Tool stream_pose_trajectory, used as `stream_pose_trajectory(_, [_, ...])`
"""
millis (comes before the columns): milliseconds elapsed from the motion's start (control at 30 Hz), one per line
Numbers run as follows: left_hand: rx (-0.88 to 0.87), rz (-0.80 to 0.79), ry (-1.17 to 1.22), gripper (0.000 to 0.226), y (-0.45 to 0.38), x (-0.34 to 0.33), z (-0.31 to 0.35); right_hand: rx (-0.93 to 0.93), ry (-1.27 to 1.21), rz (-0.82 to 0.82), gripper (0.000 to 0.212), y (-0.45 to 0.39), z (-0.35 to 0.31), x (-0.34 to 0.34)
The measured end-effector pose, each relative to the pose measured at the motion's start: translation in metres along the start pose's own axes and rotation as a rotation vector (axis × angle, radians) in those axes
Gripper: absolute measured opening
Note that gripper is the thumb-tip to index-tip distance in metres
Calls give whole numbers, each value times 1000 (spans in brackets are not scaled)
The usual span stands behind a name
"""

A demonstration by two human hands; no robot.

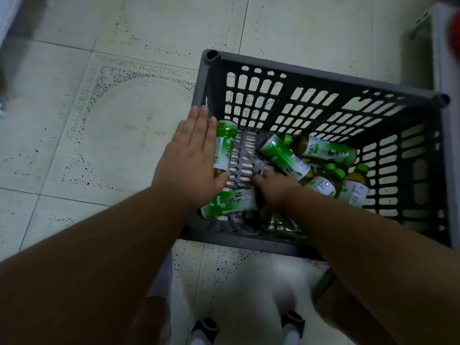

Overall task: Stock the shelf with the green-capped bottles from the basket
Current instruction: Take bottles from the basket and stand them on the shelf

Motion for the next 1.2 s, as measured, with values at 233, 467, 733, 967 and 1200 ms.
stream_pose_trajectory(233, [12, -3, 0, 103, 0, 2, 1, -5, -276, 7, 64, 12, 9, 14])
stream_pose_trajectory(467, [18, -3, 34, 99, 1, 5, 3, 92, -1010, 232, 52, 18, -28, 19])
stream_pose_trajectory(733, [-10, 88, 222, 88, 4, 6, 1, 263, -870, 233, 52, -12, -70, 22])
stream_pose_trajectory(967, [-5, 32, 199, 100, 1, 2, 0, 155, -1183, 327, 55, -12, -45, 12])
stream_pose_trajectory(1200, [9, -41, 127, 109, 2, 6, 0, 93, -1354, 438, 63, 14, -20, 44])
Point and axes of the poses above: each hand's wrist, its own y-axis away from the middle knuckle, its own x-axis out of the back of the hand, z = x × y, the point moved 3 cm from there along -y, towards the middle knuckle, and after that the axes turned 6 degrees about y, right-handed, at the moved point
